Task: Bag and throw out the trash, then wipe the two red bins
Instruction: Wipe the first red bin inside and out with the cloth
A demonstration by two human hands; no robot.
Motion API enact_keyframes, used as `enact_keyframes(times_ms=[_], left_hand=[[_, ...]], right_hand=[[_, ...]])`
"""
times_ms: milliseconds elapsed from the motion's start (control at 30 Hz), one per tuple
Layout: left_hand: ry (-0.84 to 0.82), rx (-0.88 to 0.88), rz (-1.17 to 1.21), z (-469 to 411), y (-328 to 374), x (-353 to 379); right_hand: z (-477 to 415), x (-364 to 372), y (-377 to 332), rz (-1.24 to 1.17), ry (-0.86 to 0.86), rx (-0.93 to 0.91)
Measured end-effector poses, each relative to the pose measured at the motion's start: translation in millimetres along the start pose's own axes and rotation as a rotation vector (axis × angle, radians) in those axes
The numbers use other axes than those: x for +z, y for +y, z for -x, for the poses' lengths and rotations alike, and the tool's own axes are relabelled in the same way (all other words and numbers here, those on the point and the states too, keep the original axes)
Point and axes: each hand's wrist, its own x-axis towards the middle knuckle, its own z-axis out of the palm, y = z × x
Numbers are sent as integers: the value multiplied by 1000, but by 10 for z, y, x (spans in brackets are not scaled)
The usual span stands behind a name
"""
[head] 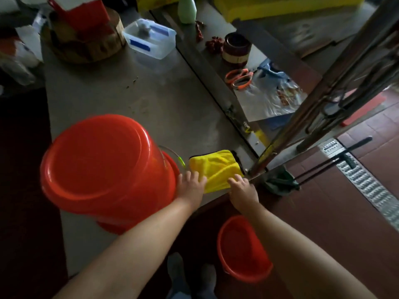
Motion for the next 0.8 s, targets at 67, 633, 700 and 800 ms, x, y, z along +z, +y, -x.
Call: enact_keyframes(times_ms=[67, 633, 700, 800], left_hand=[[-2, -2, 16, 110, 32, 197], [171, -63, -86, 401, -326, -989], [233, -87, -89, 504, -440, -1191], [304, -130, -91, 669, -623, -1414]], right_hand=[[69, 195, 30, -20, -66, 28], [-16, -1072, -446, -234, 65, -80], [-17, -1271, -595, -249, 103, -120], [-17, -1504, -832, -265, 148, -167]])
